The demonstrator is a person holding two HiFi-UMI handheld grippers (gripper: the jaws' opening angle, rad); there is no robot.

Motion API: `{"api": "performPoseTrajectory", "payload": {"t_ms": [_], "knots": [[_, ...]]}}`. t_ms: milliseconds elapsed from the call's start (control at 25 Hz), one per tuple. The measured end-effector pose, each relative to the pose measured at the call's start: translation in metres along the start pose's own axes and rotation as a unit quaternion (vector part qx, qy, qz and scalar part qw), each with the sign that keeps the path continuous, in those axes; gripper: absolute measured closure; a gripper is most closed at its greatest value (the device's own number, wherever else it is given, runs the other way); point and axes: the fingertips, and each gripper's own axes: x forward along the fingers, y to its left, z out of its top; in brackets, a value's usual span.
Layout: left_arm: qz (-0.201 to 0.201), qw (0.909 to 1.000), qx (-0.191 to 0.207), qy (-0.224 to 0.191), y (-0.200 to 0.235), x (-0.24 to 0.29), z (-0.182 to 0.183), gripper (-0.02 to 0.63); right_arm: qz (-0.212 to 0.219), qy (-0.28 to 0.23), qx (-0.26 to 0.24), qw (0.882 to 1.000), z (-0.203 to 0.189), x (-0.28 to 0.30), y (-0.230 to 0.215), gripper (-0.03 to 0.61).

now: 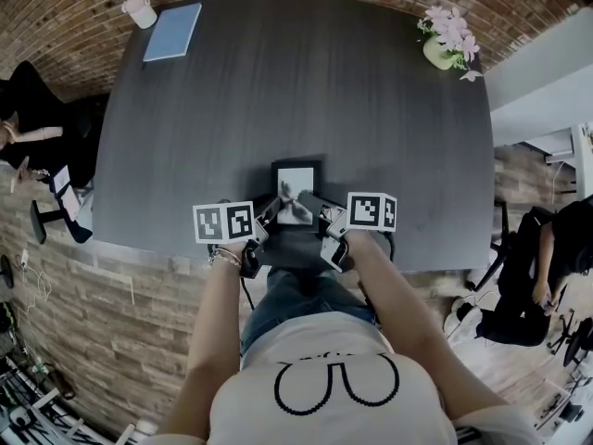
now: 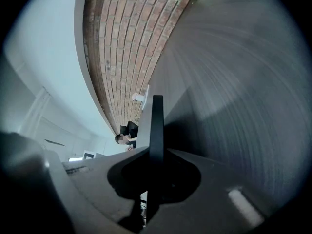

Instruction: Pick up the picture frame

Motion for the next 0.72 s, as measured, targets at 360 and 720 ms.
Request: {"api": "performPoseTrajectory", "payload": {"t_ms": [360,720], "knots": [[0.023,0.9986,0.028,-0.039,-0.01,-0.012,0.015,0.393,0.008,-0.009,-0.012,1.0,0.003,-0.005,0.006,0.556],[0.036,0.9939,0.056,-0.089,-0.02,-0.029,0.035,0.393,0.028,-0.037,-0.047,0.998,0.016,-0.018,0.03,0.557]]}}
